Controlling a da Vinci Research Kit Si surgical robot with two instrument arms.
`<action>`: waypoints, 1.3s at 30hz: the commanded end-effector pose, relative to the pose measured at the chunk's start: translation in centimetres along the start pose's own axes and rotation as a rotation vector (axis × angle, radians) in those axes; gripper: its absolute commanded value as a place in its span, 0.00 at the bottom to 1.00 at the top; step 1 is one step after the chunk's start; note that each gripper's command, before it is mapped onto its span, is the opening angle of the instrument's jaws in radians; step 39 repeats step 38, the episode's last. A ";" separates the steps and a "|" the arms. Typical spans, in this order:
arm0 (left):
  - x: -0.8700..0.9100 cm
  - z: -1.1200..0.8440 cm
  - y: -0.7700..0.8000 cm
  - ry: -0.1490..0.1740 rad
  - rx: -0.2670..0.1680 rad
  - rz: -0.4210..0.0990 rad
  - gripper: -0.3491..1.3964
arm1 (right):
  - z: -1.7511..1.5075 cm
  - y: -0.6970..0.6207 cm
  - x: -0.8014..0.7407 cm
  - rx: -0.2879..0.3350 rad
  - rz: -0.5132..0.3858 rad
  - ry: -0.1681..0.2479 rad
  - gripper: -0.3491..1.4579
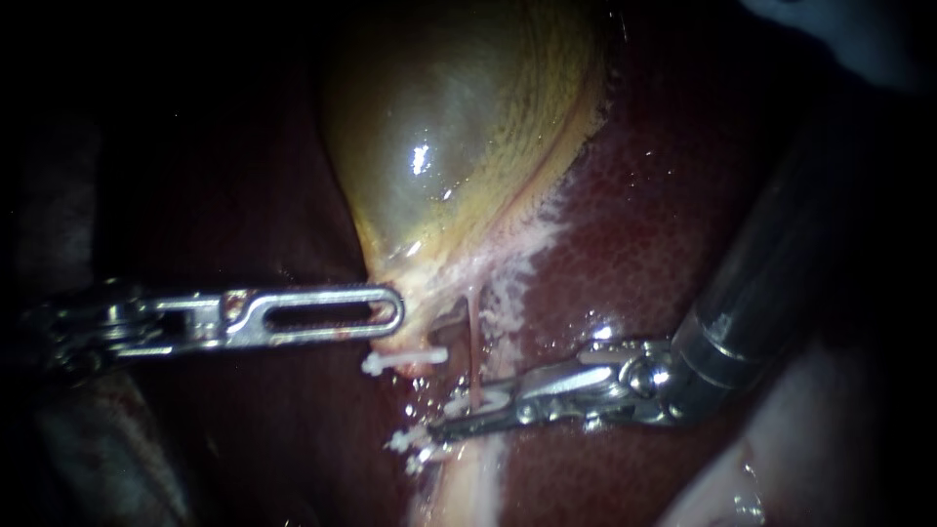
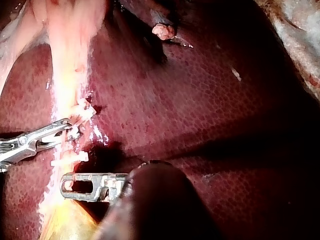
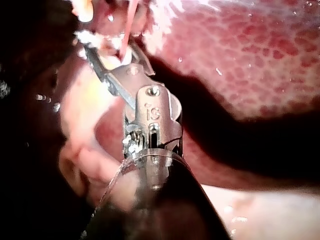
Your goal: Clipping first clip right tube
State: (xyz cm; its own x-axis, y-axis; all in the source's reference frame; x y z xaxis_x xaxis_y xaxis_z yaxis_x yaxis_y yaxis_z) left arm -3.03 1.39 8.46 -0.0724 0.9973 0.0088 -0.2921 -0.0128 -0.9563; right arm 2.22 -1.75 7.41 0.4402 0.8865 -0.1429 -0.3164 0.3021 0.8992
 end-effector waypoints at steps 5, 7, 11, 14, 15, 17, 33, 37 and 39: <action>0.00 0.01 0.00 0.001 0.001 0.001 0.00 | -0.02 0.06 0.02 0.002 0.006 -0.002 0.19; 0.00 0.01 0.00 0.001 0.001 0.001 0.00 | -0.02 0.08 0.03 0.002 0.006 -0.002 0.15; -0.01 0.01 0.00 0.001 0.001 0.001 0.00 | -0.02 0.10 0.04 -0.012 0.006 0.009 0.09; -0.01 0.02 0.00 0.001 0.001 0.001 0.00 | -0.02 0.10 0.04 -0.012 0.005 0.009 0.06; -0.01 0.02 0.00 0.001 0.001 0.001 0.00 | -0.03 0.10 0.04 -0.012 0.005 0.009 0.05; -0.01 0.02 -0.01 0.001 0.001 0.001 0.00 | -0.03 0.10 0.04 -0.012 0.005 0.009 0.05; -0.01 0.02 -0.02 0.001 0.001 0.001 0.00 | -0.03 0.11 0.03 -0.012 0.005 0.008 0.03; -0.01 0.02 -0.02 0.001 0.001 0.002 0.00 | -0.03 0.11 0.03 -0.012 0.005 0.008 0.03; -0.01 0.02 -0.02 0.001 0.000 0.002 0.00 | -0.03 0.11 0.03 -0.012 0.005 0.008 0.03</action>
